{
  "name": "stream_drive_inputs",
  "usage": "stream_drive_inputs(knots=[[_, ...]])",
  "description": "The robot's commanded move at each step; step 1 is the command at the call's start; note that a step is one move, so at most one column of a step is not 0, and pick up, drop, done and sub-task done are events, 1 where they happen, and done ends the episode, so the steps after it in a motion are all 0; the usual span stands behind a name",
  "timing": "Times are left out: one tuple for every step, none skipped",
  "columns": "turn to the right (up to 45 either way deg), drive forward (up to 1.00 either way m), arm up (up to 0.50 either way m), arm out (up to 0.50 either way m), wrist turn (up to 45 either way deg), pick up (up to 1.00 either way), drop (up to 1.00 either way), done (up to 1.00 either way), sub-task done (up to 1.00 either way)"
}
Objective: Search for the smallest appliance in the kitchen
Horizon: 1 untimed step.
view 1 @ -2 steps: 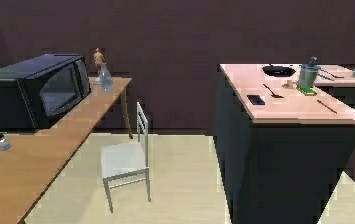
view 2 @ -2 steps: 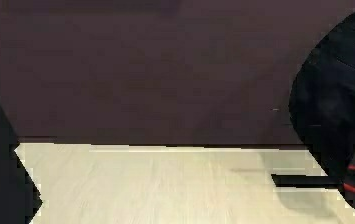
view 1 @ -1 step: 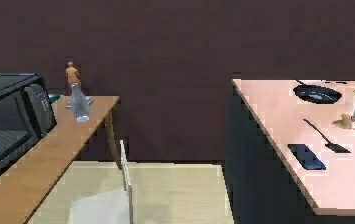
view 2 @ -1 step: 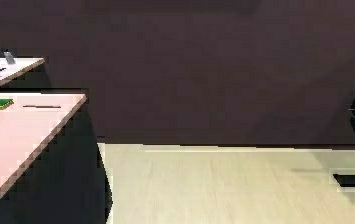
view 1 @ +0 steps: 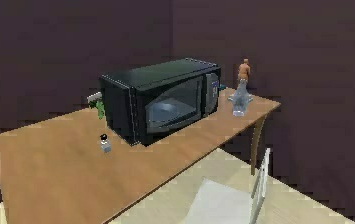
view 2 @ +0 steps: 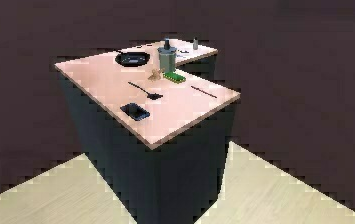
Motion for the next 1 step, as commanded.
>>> stream_drive_inputs(knots=[[0.0,0.00,0.00,0.00,0.0,0.00,0.00,1.00,0.00]])
